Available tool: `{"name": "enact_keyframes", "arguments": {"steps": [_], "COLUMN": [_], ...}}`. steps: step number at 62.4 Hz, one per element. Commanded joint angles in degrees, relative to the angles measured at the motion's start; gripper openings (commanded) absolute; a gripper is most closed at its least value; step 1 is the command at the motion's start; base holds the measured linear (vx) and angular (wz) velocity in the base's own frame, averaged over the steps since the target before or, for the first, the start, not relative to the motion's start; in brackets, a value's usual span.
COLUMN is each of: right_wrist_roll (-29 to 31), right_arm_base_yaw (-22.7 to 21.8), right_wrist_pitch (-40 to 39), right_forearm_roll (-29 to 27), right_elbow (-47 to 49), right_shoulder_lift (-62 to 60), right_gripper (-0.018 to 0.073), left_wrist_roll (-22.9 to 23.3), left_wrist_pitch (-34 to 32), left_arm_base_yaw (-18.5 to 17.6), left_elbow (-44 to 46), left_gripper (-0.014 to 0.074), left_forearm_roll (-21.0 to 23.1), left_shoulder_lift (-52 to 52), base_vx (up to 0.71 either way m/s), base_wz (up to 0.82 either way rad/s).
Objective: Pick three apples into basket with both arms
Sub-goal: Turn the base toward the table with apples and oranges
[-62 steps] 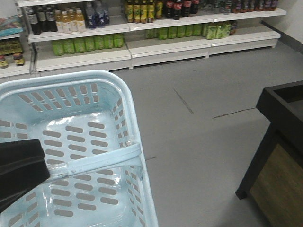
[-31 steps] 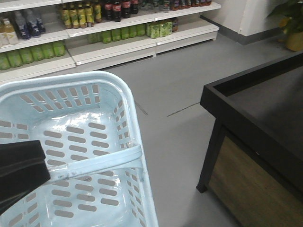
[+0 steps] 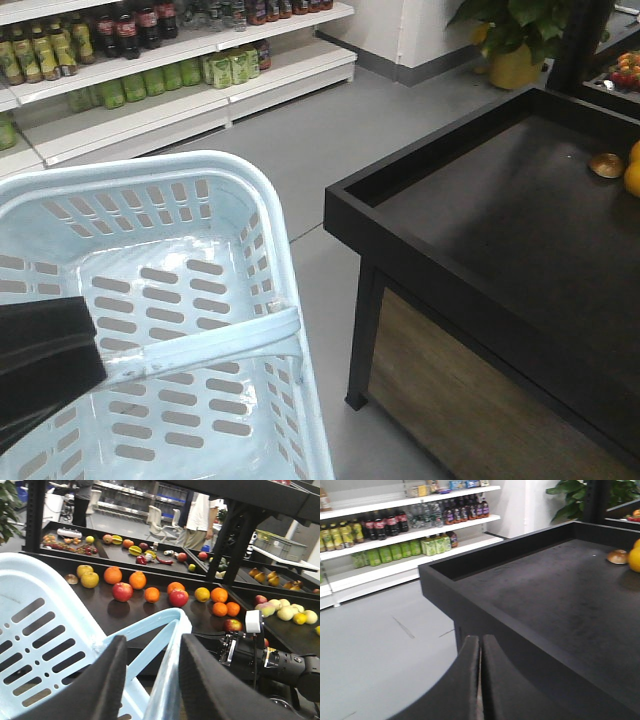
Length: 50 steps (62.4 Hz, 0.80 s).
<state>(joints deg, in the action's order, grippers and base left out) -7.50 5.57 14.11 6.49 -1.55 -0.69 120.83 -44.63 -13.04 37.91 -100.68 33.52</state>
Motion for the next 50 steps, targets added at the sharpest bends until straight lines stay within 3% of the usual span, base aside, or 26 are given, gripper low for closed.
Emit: {"name": "enact_keyframes", "arguments": {"steps": [1, 50], "right_wrist_roll": [0.44, 0.44], "right_arm_base_yaw": [0.06, 0.06], "right_wrist_pitch": [-4.20, -4.20], "right_forearm_roll": [0.57, 0.57], "right_elbow": [-0.82, -0.82], "right_shoulder_lift": [-0.67, -0.67], "right_gripper": [-0.0005, -0.0005], "left_wrist_roll": [1.08, 1.08], "left_wrist_pitch": [1.98, 1.98], "left_arm_base_yaw": [-0.19, -0.19], "left_elbow": [1.63, 1.63], "left_gripper": [-0.0006, -0.0006], "left_forearm_roll": [-1.12, -1.12], "left_shoulder_lift": [0.03, 0.03], "base_vx": [0.08, 0.07], "base_wz": [-0.31, -0.34]}}
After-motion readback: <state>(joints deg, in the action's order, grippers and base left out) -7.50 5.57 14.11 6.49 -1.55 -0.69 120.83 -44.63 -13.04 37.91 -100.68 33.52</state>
